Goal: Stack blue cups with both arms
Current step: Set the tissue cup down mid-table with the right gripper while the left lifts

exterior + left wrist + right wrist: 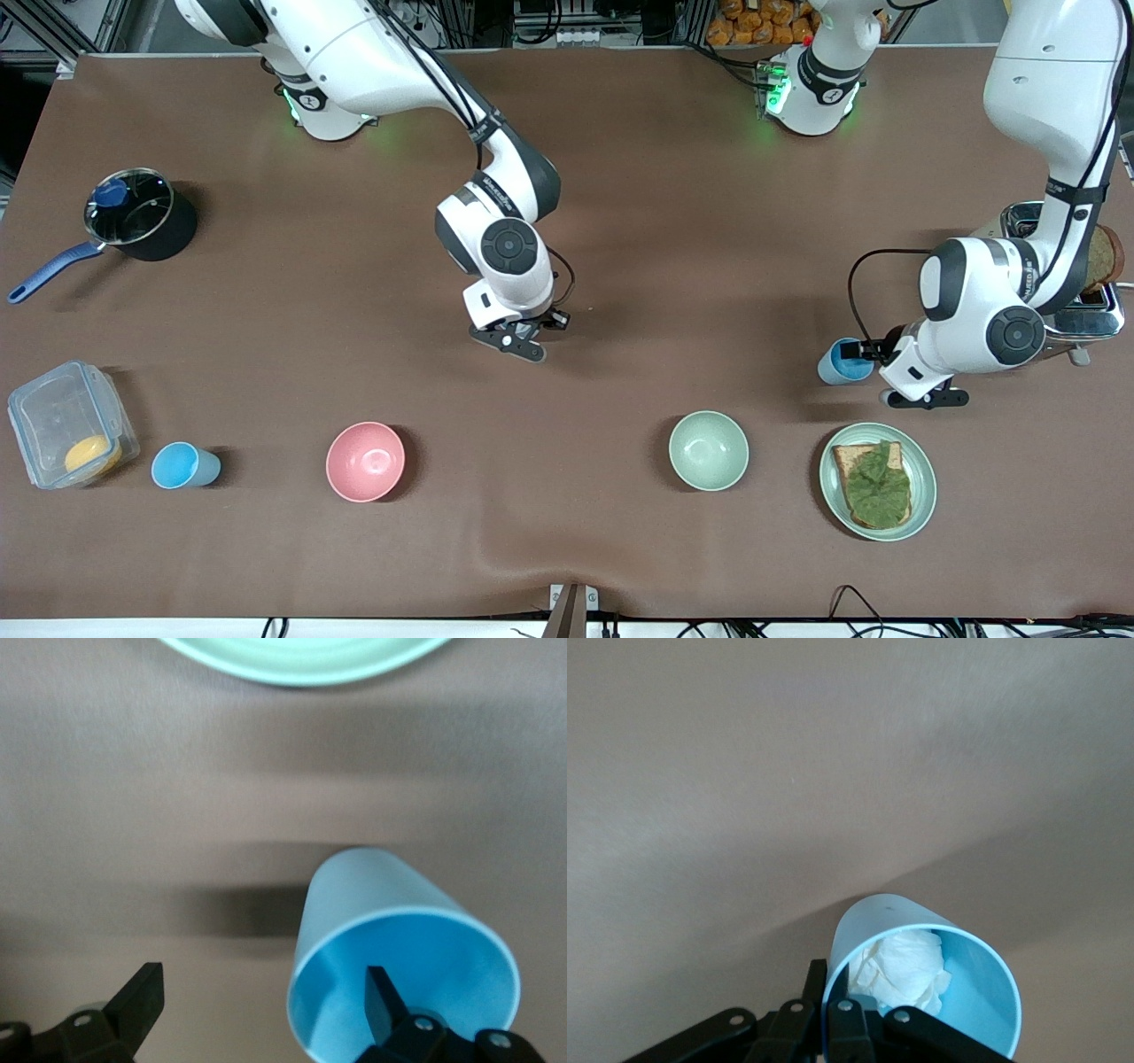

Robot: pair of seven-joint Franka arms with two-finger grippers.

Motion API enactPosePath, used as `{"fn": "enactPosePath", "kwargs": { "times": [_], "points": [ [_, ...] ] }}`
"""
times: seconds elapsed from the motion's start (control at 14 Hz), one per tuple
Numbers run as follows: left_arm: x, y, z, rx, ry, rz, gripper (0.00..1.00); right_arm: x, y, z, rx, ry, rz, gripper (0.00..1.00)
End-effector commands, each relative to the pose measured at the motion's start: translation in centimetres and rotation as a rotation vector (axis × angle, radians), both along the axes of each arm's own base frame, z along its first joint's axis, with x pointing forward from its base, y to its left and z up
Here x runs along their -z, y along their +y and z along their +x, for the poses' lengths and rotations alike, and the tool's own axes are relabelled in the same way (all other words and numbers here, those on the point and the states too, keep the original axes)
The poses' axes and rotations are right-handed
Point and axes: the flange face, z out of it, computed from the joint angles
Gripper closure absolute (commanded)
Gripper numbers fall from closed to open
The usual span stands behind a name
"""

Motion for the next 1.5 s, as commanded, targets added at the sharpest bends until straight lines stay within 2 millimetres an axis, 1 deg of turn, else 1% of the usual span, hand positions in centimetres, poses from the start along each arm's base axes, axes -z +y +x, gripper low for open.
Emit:
{"fn": "enactPosePath", "kwargs": {
  "times": [0.0,0.07,0.14,0.21,0.29,0.36,0.57,0.64,0.71,0.86,0.93,1.0,1.07,1.14,1.21,1.36,1.43],
  "points": [
    [0.4,-1.6,1.8,-0.009,-0.022,-0.028,0.00,1.2,2.6,-0.6,0.030,-0.036,0.044,1.00],
    [0.6,-1.5,1.9,-0.011,-0.023,-0.030,0.00,1.2,2.8,-0.7,0.048,-0.047,0.055,1.00],
    [0.5,-1.6,2.0,-0.024,-0.032,-0.041,0.06,1.5,3.3,-1.3,0.046,-0.046,0.052,1.00],
    [0.5,-1.6,2.0,-0.051,-0.031,-0.065,0.46,1.8,3.4,-1.4,0.046,-0.044,0.051,1.00],
    [0.6,-1.6,1.9,-0.069,-0.029,-0.081,0.98,1.8,3.2,-1.1,0.052,-0.044,0.051,0.38],
    [0.6,-1.6,1.9,-0.070,-0.028,-0.083,1.00,1.6,3.3,-1.2,0.038,-0.049,0.044,0.00],
    [0.2,-1.4,2.0,-0.073,-0.033,-0.083,1.00,-0.5,2.5,-0.5,0.033,-0.046,0.028,0.00],
    [0.0,-1.1,2.0,-0.077,-0.036,-0.082,1.00,-1.5,2.2,-0.2,0.031,-0.033,0.014,0.00],
    [-0.6,-0.8,2.1,-0.081,-0.046,-0.083,1.00,-3.1,1.8,0.5,0.029,-0.019,0.001,0.00],
    [-2.8,-0.7,2.2,-0.094,-0.075,-0.091,1.00,-6.3,-0.6,2.7,0.012,0.025,-0.021,0.00],
    [-4.3,-1.0,2.2,-0.111,-0.093,-0.109,1.00,-8.2,-1.8,3.5,0.000,0.040,-0.024,0.00],
    [-5.3,-1.5,2.0,-0.133,-0.097,-0.124,1.00,-10.2,-3.6,4.6,-0.003,0.044,-0.018,0.00],
    [-6.3,-2.6,1.8,-0.151,-0.106,-0.130,1.00,-12.7,-5.7,5.7,-0.006,0.035,-0.003,0.00],
    [-7.1,-4.6,1.6,-0.166,-0.110,-0.139,1.00,-14.7,-8.0,6.7,-0.024,0.031,0.003,0.00],
    [-7.9,-6.1,1.6,-0.200,-0.115,-0.143,1.00,-16.2,-10.3,7.4,-0.055,0.044,0.003,0.00],
    [-9.0,-10.5,1.4,-0.235,-0.115,-0.164,1.00,-19.0,-15.8,9.1,-0.110,0.056,0.014,0.00],
    [-9.6,-12.4,1.3,-0.258,-0.115,-0.171,1.00,-20.1,-18.3,9.6,-0.113,0.077,0.034,0.00]
  ]
}}
